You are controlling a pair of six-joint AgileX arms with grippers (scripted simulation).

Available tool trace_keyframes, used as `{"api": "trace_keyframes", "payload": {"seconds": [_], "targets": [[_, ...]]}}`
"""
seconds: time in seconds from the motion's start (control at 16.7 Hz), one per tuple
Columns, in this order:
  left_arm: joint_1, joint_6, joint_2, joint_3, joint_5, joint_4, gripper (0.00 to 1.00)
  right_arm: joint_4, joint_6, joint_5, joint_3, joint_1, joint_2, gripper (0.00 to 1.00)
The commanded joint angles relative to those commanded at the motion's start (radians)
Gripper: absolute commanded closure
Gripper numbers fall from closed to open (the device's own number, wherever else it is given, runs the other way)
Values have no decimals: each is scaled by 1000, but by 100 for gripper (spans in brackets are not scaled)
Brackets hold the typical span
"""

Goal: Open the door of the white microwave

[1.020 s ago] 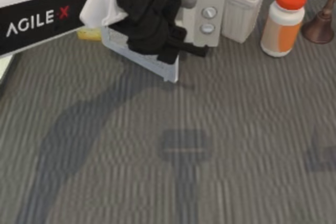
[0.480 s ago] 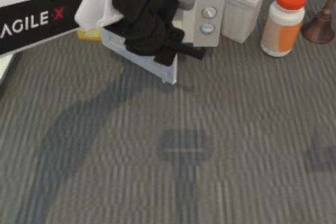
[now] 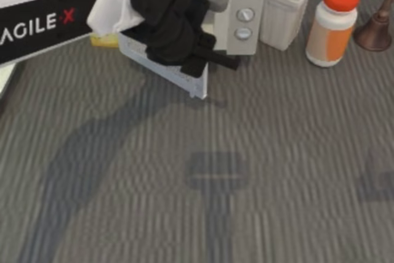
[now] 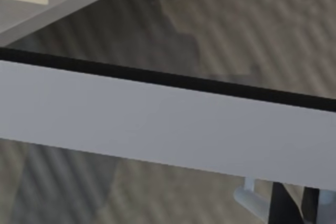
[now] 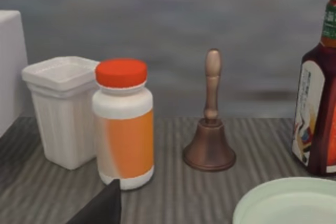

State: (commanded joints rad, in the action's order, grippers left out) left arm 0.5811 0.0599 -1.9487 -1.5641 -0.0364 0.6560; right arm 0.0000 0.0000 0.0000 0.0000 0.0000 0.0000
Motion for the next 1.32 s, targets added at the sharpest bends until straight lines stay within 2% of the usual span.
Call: {"api": "trace_keyframes", "payload": {"seconds": [0.54, 0.72, 1.08, 1.32], "targets": [[0, 0, 0, 0, 0, 0, 100, 0, 0, 0, 0, 0, 0, 0], [0, -11, 6, 13, 14, -3, 100, 0, 0, 0, 0, 0, 0, 0], [-41, -135, 72, 97, 79, -25, 100, 0, 0, 0, 0, 0, 0, 0], [-42, -139, 74, 100, 81, -25, 100, 0, 0, 0, 0, 0, 0, 0]]}}
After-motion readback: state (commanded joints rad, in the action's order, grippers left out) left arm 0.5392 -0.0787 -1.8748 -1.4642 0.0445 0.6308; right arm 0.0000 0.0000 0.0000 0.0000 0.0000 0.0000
